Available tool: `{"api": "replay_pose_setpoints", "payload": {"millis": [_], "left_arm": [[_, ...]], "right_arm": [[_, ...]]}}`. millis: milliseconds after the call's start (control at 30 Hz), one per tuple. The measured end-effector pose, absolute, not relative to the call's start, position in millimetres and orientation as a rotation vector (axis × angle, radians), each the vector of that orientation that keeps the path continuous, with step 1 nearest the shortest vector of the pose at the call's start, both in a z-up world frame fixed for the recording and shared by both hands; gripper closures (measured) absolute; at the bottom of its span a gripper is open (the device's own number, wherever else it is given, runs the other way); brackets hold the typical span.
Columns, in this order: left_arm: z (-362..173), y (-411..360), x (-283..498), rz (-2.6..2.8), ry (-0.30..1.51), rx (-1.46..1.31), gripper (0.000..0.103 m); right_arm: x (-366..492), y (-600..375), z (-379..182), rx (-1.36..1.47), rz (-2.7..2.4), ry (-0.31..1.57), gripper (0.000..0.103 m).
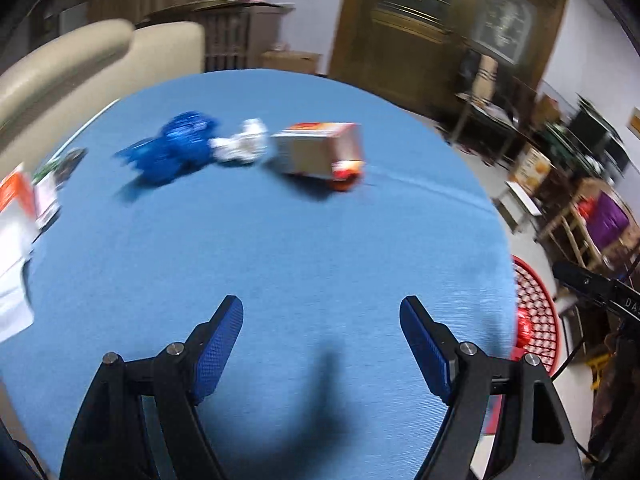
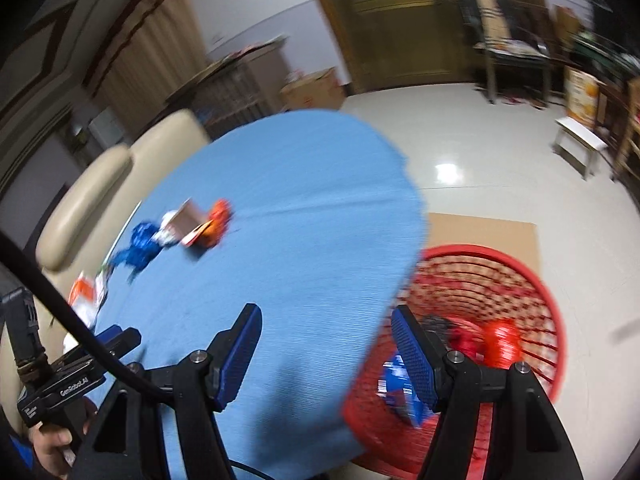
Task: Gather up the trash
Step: 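Swing both grippers back over the table toward the remaining trash, then grasp the white-and-red medicine box with the right gripper while the left grasps the blue plastic bag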
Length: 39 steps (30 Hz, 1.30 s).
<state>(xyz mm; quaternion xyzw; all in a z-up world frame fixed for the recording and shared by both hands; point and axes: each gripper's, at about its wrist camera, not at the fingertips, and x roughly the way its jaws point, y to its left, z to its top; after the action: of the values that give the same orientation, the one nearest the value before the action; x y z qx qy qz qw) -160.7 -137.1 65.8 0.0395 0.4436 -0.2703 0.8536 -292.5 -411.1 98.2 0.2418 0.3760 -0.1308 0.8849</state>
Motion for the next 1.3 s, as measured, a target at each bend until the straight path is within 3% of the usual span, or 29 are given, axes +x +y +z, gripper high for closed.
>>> {"api": "replay_pose_setpoints", "payload": {"millis": [533,1033,1100,1300], "left_arm": [[53,-62,-127,-0.425,0.957,-0.031,0.022],[69,-56,-62,-0.374,0.921,-0.021,0.022],[74,-60,-49,-0.381,0.907,-0.021,0.022],[87,-83,11,-0.39,0.874,-0.029,0.022]], "right_arm": [[-96,-298,115,0.049,0.071,0.842,0.032],[-10,-283,72,-0.047,0.122,0.936,0.033],[-9,-283,71,-0.033,0.132,0.935,0.052],[-25,-293,87,0.067,0.126,0.878,0.054]]}}
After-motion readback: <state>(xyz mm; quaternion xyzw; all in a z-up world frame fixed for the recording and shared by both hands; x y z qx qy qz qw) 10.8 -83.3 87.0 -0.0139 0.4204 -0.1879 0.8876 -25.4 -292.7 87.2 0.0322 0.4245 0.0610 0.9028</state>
